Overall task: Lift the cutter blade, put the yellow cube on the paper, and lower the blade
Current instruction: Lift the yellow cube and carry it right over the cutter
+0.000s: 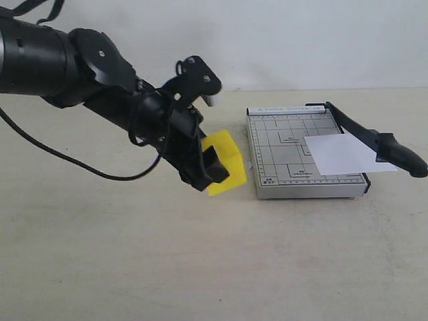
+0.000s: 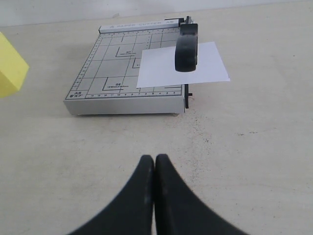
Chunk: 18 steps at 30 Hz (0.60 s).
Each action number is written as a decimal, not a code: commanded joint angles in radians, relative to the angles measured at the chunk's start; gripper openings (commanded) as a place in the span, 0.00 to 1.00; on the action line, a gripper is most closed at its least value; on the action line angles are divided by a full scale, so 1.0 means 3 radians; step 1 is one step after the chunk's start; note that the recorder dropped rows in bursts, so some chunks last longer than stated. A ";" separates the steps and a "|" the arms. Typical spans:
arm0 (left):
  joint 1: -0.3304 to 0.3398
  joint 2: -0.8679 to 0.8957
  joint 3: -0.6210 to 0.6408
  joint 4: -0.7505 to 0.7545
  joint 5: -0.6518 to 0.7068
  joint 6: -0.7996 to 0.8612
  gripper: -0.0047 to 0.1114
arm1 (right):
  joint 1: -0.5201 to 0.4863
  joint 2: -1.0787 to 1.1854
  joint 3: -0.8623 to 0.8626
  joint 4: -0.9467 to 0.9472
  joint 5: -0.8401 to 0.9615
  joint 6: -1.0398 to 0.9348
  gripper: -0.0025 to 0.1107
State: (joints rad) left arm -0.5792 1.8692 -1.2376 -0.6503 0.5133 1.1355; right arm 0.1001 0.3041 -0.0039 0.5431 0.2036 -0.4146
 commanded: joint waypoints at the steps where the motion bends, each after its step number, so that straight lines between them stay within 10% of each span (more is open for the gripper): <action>1: -0.0364 -0.0037 -0.0018 0.0002 -0.0271 0.0182 0.08 | 0.0006 -0.0018 0.0013 -0.0005 0.0006 -0.0008 0.02; 6: -0.0587 0.0026 -0.0129 0.0077 -0.0781 0.0182 0.08 | 0.0006 -0.0018 0.0013 -0.0005 0.0006 -0.0008 0.02; 18: -0.0643 0.0743 -0.1266 0.0385 -0.0193 -0.0425 0.08 | 0.0006 -0.0018 0.0013 -0.0005 0.0013 -0.0008 0.02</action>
State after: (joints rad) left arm -0.7632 2.0602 -1.5404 -0.5841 0.4010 1.0798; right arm 0.1001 0.3041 -0.0039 0.5431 0.2036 -0.4146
